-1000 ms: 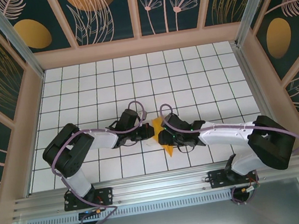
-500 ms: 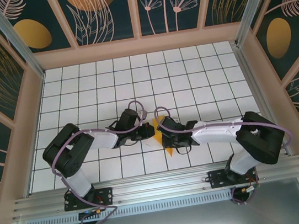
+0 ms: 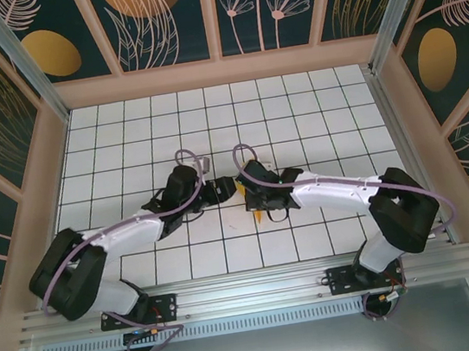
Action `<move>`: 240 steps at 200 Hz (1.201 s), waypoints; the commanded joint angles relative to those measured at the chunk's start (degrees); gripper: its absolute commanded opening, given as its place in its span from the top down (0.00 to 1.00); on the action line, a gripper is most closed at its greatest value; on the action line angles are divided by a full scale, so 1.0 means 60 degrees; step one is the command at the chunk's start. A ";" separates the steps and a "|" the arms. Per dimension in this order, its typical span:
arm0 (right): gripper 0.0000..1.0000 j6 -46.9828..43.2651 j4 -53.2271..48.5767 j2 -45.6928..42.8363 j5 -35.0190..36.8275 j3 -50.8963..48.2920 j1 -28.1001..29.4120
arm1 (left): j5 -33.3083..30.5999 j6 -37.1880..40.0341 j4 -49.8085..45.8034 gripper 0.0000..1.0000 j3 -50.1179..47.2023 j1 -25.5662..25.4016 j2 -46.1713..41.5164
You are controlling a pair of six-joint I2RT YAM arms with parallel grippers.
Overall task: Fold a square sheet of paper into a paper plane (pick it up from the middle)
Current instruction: Move the paper plane to the center of the table.
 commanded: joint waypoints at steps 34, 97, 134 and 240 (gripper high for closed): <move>0.91 -0.2008 -0.0868 0.2899 0.0131 0.2871 -0.1028 | -0.3496 0.0673 -0.1989 0.31 -0.0707 0.0227 -0.2170; 0.88 -0.2514 -0.1256 0.4773 -0.0248 0.4321 -0.1132 | -0.4982 0.0791 -0.2011 0.28 -0.1641 0.0245 -0.4059; 0.85 -0.2557 -0.1318 0.4704 -0.0334 0.4229 -0.1135 | -0.5292 0.0846 -0.2317 0.27 -0.1759 0.0248 -0.4384; 0.87 -0.2833 -0.1466 0.4830 -0.0572 0.4484 -0.1265 | -0.5233 0.0811 -0.2195 0.27 -0.1616 0.0252 -0.4271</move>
